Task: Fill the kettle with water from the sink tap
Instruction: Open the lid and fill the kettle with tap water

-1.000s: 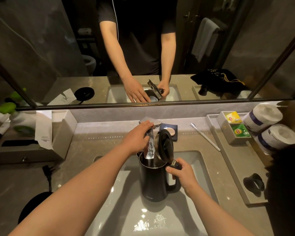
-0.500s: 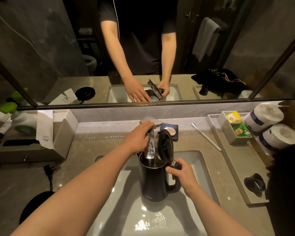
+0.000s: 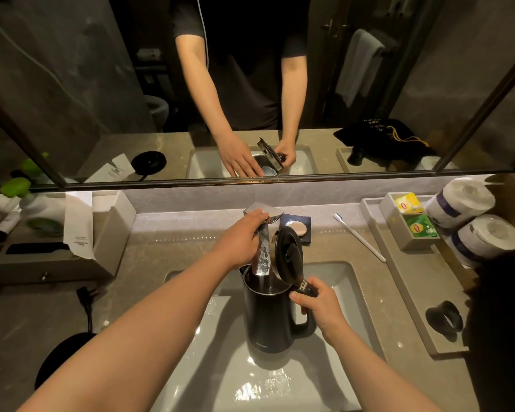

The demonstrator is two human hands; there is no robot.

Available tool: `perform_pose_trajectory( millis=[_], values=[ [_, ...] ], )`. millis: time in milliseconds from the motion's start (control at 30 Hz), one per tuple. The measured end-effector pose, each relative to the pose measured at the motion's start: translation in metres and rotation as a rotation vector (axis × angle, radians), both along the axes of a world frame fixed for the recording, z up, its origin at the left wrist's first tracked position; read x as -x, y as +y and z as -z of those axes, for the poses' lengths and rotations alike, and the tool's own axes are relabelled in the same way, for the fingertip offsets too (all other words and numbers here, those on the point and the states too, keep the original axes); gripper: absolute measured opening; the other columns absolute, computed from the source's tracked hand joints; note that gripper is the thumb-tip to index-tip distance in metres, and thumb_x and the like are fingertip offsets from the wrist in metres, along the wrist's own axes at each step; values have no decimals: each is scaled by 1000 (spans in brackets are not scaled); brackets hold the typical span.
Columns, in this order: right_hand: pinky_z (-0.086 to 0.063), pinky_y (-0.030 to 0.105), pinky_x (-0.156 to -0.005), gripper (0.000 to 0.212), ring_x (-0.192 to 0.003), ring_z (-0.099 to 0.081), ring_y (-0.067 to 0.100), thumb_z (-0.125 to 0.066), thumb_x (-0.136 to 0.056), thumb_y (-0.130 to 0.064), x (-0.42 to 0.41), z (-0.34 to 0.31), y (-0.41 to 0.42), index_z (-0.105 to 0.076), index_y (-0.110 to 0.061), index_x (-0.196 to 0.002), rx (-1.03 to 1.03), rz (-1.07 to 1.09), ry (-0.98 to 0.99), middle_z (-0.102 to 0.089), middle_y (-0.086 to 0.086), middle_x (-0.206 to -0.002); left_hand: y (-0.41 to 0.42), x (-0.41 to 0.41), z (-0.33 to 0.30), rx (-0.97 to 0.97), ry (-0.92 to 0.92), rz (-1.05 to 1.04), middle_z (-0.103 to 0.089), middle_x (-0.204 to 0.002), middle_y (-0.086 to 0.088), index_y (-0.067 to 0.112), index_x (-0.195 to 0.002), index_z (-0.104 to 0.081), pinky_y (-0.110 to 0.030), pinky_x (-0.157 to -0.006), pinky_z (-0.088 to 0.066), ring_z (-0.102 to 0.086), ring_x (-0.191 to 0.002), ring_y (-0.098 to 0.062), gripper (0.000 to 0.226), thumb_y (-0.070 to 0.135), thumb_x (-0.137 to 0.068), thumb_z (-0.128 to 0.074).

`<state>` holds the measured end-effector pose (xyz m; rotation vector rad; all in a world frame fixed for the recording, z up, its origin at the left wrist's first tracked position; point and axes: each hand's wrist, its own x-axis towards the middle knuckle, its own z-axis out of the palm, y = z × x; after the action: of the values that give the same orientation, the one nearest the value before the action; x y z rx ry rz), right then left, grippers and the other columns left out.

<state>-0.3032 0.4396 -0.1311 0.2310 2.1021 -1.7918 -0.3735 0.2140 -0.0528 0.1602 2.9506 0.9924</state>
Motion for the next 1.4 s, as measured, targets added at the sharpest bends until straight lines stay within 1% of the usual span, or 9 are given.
perform_pose_trajectory(
  millis=[100,200,267,533,667,833,933,1200,1400],
  values=[
    [-53,35,-69,15,-76,-64,22,-80,-78,-16,0,2,0,-66,-14,-84,-2,4,-7,-68,-6,-69,0,0,1,3,2,4,-31,-154,4,33,-139,-37,-38,-107,-32,-34,-136,-20,55,11,-90,-47],
    [-53,38,-72,18,-76,-63,24,-80,-78,-16,1,2,0,-65,-10,-86,-7,5,-10,-67,2,-74,-1,1,2,2,-2,3,-32,-153,5,33,-139,-38,-38,-107,-33,-35,-135,-20,56,10,-89,-48],
    [-53,38,-71,19,-77,-62,24,-81,-77,-15,1,3,-1,-66,-9,-88,0,3,-12,-67,4,-76,-1,1,2,11,-2,8,-32,-153,5,33,-140,-38,-39,-107,-34,-36,-135,-20,56,11,-89,-48],
    [-55,37,-73,18,-82,-65,26,-81,-76,-19,3,8,-2,-67,-17,-87,-9,16,-24,-70,3,-80,-1,1,4,40,23,2,-30,-154,5,34,-140,-35,-36,-104,-32,-35,-135,-19,53,21,-91,-51],
    [-55,35,-70,19,-82,-66,25,-82,-74,-22,3,9,-2,-68,-18,-87,-11,14,-23,-71,1,-79,-1,1,4,39,32,3,-31,-154,4,34,-141,-35,-35,-104,-32,-35,-135,-20,54,21,-91,-51],
    [-52,36,-67,27,-71,-61,21,-83,-72,-21,4,9,0,-66,-7,-88,0,-3,-3,-66,4,-73,-2,1,5,38,33,3,-31,-154,5,34,-141,-34,-34,-104,-30,-34,-136,-19,55,21,-91,-51],
    [-52,37,-67,31,-70,-60,20,-83,-70,-23,4,9,-1,-65,-6,-90,8,-6,-1,-64,4,-73,-2,0,4,33,34,9,-30,-154,4,33,-141,-34,-33,-105,-28,-33,-136,-19,55,20,-90,-51],
    [-52,35,-66,24,-70,-60,20,-82,-74,-18,6,10,-3,-65,-7,-87,9,-8,-3,-64,0,-70,-2,-1,3,46,42,14,-29,-154,4,33,-142,-33,-36,-106,-30,-33,-137,-20,57,18,-90,-52],
    [-52,35,-65,28,-71,-60,21,-81,-73,-19,4,10,-1,-65,-4,-90,8,-4,-2,-64,3,-72,-2,-1,6,44,39,-3,-29,-154,5,35,-141,-31,-35,-105,-30,-32,-137,-19,59,19,-89,-53]
  ],
)
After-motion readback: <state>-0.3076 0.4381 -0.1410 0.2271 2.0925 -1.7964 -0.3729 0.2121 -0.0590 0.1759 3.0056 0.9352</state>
